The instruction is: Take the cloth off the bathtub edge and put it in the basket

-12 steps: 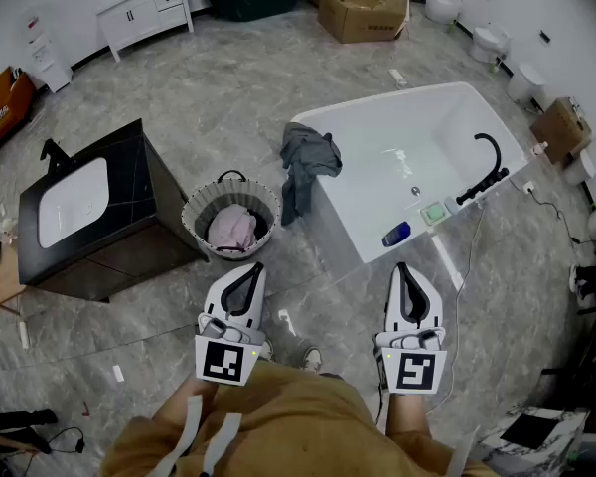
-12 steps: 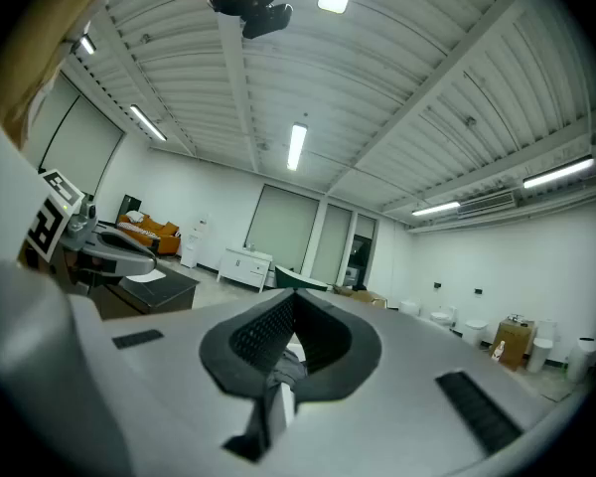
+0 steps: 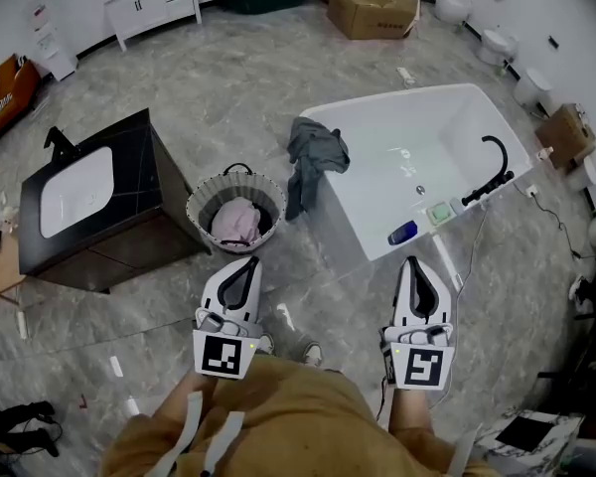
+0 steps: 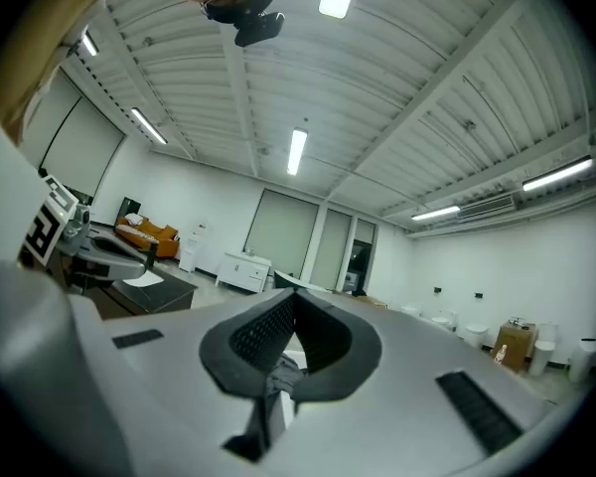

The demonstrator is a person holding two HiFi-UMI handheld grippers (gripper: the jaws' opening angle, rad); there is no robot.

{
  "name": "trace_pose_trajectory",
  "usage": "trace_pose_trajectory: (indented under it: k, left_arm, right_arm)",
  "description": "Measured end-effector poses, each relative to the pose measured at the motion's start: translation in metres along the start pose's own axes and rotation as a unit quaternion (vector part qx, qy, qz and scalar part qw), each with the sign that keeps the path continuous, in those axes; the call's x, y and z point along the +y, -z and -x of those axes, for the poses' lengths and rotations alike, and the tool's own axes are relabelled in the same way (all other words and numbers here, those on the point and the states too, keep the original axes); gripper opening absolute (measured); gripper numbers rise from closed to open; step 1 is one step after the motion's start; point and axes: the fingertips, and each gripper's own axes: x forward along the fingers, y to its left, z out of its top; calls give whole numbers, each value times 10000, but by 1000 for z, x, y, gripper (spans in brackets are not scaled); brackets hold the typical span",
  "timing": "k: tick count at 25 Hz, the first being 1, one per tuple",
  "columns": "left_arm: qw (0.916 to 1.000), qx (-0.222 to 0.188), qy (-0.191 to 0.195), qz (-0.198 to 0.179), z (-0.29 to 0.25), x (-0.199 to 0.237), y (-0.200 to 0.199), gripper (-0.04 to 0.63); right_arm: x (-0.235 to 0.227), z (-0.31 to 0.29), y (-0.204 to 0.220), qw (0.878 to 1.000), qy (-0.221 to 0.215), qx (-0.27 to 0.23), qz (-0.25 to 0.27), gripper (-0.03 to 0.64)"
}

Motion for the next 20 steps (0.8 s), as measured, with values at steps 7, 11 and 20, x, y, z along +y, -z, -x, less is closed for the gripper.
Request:
trace_pose_trajectory:
  k: [7, 11, 20]
  left_arm:
    - [9998, -80, 99, 149, 3, 28, 12, 6]
    - [9995, -55, 227, 232, 6, 46, 26, 6]
    - [9981, -123, 562, 213, -5, 47, 32, 6]
  right_arm:
    - [28, -8, -9, 9997, 155, 92, 171, 5]
    - [47, -10, -11, 9993, 274, 106, 242, 5]
    - [50, -12, -8, 9977, 533, 275, 309, 5]
